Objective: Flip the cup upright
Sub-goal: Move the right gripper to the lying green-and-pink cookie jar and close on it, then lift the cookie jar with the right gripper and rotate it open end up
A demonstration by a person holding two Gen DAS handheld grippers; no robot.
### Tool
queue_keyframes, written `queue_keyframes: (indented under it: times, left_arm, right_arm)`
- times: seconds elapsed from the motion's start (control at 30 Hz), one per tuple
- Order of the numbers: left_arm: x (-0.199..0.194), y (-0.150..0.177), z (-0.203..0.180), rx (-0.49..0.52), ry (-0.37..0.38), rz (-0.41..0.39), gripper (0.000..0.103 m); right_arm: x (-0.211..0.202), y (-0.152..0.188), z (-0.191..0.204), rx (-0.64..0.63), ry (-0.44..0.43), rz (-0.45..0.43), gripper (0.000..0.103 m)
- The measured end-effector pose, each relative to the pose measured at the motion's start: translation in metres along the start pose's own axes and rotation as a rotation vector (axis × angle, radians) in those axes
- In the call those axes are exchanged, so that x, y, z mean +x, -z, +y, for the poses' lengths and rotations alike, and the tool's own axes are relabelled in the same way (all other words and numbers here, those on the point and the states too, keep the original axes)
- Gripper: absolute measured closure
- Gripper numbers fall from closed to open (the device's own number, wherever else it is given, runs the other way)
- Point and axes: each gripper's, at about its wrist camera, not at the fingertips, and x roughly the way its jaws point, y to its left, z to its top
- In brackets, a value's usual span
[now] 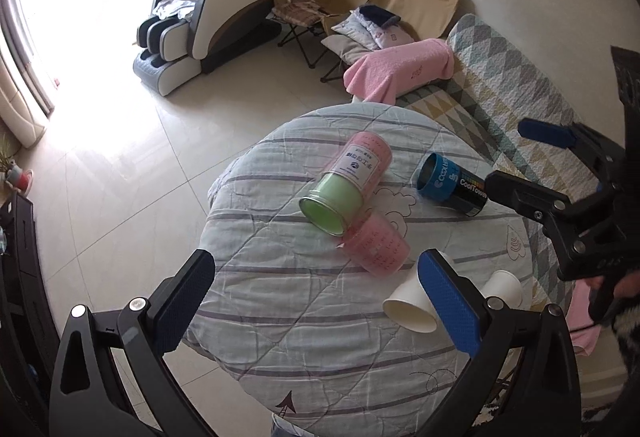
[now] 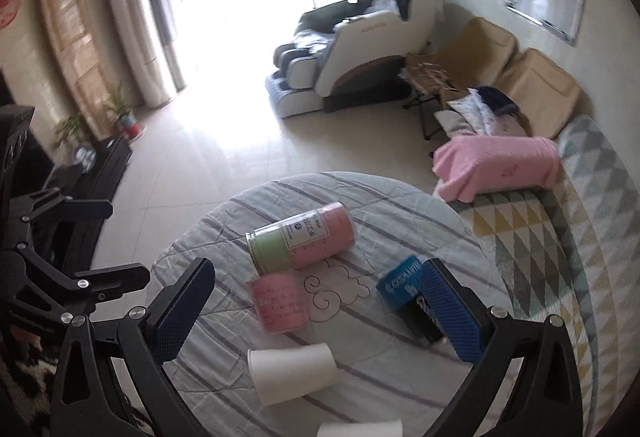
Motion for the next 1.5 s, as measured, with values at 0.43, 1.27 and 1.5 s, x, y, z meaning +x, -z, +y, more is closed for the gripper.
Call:
queue_keyframes:
  times: [0.43,1.27,1.5]
  left_arm:
    - [0.039,0.013,0.059,-0.184,-0.089,0.103,0.0]
    - [0.095,0.03,0.078,-0.289,-0.084,0.274,0.0]
    - [0.082,0.015,0.073,-0.249,-0.059,0.252,0.0]
  right_arm:
    - [0.141,-0.029,0.01,-0.836,-0.277,0.311,0.008]
    - [0.213,-0.033,0.032,-1.202,-0.445,0.519,0.024]
    - [0.197,-0.085,-0.027,-0.562,-0.279,0.51,0.025]
